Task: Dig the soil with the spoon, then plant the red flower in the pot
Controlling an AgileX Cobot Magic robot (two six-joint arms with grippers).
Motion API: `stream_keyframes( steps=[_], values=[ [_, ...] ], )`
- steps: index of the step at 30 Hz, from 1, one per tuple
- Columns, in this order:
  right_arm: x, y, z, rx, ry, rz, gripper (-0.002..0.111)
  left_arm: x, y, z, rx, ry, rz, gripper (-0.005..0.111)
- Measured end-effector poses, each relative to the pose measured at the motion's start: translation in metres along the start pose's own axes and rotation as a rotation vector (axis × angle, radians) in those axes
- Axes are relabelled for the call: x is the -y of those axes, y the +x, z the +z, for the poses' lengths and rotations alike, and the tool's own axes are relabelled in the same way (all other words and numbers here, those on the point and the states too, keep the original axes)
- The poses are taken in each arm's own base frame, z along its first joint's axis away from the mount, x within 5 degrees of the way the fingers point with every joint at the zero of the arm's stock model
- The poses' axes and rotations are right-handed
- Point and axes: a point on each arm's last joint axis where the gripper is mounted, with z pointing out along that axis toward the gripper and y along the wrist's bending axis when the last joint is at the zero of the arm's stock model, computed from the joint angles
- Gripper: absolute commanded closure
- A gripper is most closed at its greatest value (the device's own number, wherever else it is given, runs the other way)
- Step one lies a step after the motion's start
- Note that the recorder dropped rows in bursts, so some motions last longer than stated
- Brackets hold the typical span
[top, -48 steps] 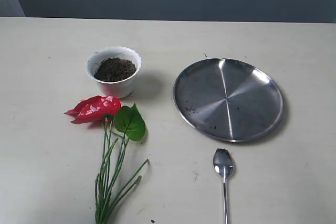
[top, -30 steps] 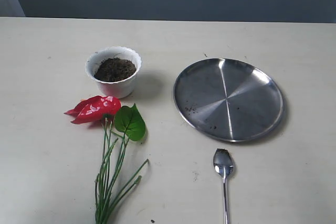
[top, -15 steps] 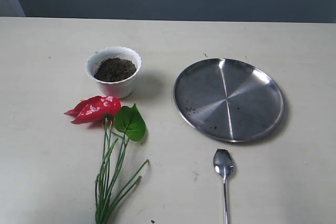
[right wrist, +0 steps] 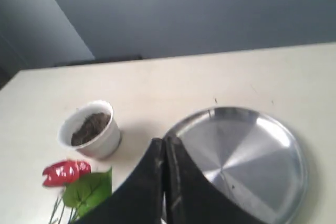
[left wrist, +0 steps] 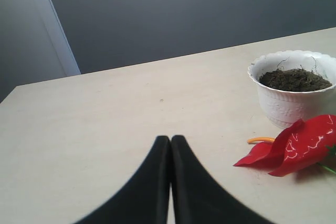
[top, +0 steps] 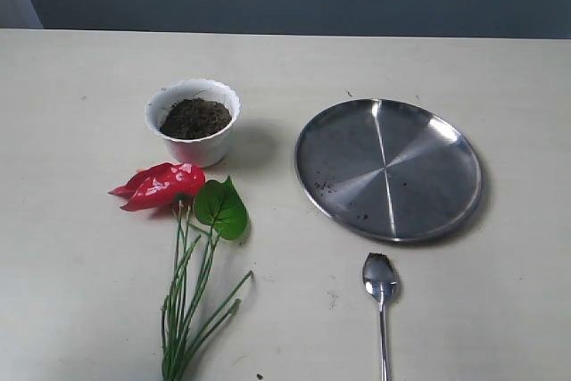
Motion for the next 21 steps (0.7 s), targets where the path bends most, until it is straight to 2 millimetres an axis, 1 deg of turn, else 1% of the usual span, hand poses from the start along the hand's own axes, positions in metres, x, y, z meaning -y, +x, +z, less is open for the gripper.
stream_keyframes(
  steps=[3,5,8,10,12,14,17,19,21],
  values=[
    [0.012,-0.015,0.024,-0.180,-0.018,0.026,0.109,0.000,0.000,0.000,0.000,0.000,0.000,0.106],
    [0.014,-0.020,0.037,-0.256,-0.031,0.008,0.109,0.000,0.000,0.000,0.000,0.000,0.000,0.106],
    [0.008,-0.034,0.052,-0.254,-0.017,-0.051,0.109,0.000,0.000,0.000,0.000,0.000,0.000,0.106],
    [-0.001,-0.051,0.060,-0.218,0.006,-0.102,0.109,0.000,0.000,0.000,0.000,0.000,0.000,0.106],
    [-0.010,-0.077,0.066,-0.171,0.055,-0.155,0.109,0.000,0.000,0.000,0.000,0.000,0.000,0.106],
    [-0.014,-0.103,0.073,-0.153,0.135,-0.205,0.109,0.000,0.000,0.000,0.000,0.000,0.000,0.106],
    [-0.017,-0.139,0.082,-0.208,0.284,-0.215,0.109,0.000,0.000,0.000,0.000,0.000,0.000,0.106],
    [-0.009,-0.152,0.094,-0.341,0.398,-0.192,0.109,0.000,0.000,0.000,0.000,0.000,0.000,0.106],
    [-0.002,-0.154,0.114,-0.423,0.440,-0.169,0.109,0.000,0.000,0.000,-0.002,0.000,0.000,0.106]
  ],
)
